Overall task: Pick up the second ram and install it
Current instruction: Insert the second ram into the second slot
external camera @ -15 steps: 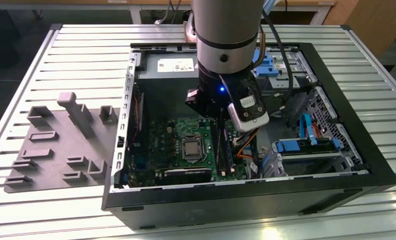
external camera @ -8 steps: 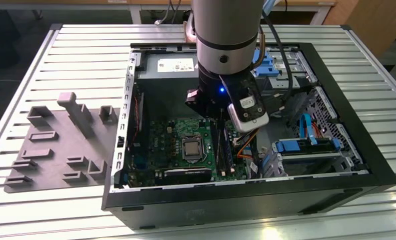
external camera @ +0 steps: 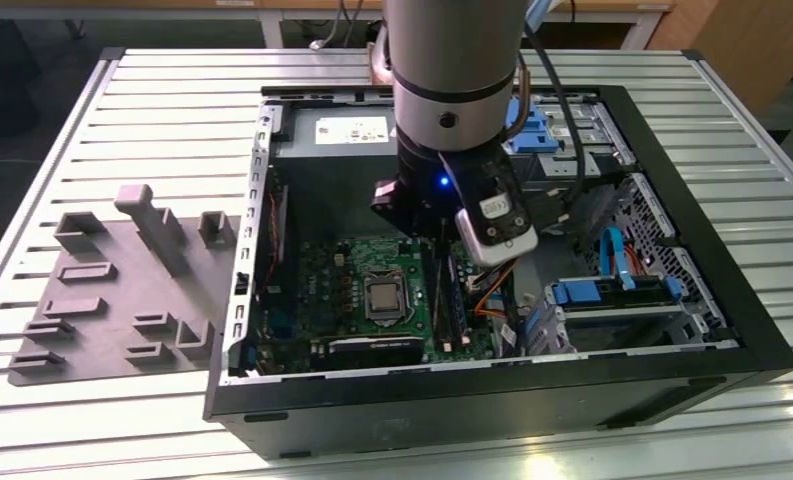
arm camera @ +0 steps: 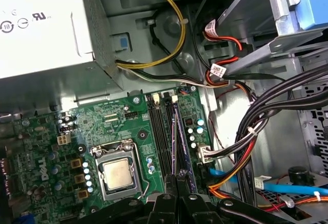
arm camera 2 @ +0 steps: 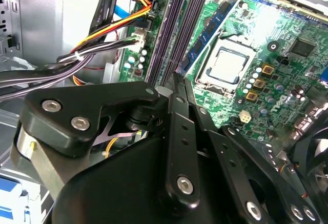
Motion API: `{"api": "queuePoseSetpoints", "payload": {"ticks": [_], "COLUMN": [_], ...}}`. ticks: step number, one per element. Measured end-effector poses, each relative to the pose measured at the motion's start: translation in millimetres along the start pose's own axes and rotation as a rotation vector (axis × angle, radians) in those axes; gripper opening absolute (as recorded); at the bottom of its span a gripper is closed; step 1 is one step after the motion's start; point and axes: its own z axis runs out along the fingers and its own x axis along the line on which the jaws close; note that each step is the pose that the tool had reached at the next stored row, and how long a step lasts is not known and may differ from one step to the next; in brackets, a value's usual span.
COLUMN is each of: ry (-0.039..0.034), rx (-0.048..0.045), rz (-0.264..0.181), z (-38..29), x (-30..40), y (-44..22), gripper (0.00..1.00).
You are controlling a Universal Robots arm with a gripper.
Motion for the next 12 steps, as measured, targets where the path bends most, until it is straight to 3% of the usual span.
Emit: {"api": "queuePoseSetpoints", "payload": {"ticks": [12], "ry": [0.0025], "rx": [-0.0048], "rz": [-0.048], "z": [4.9], "x": [0.8], "y": [1.2], "gripper": [0.12]}}
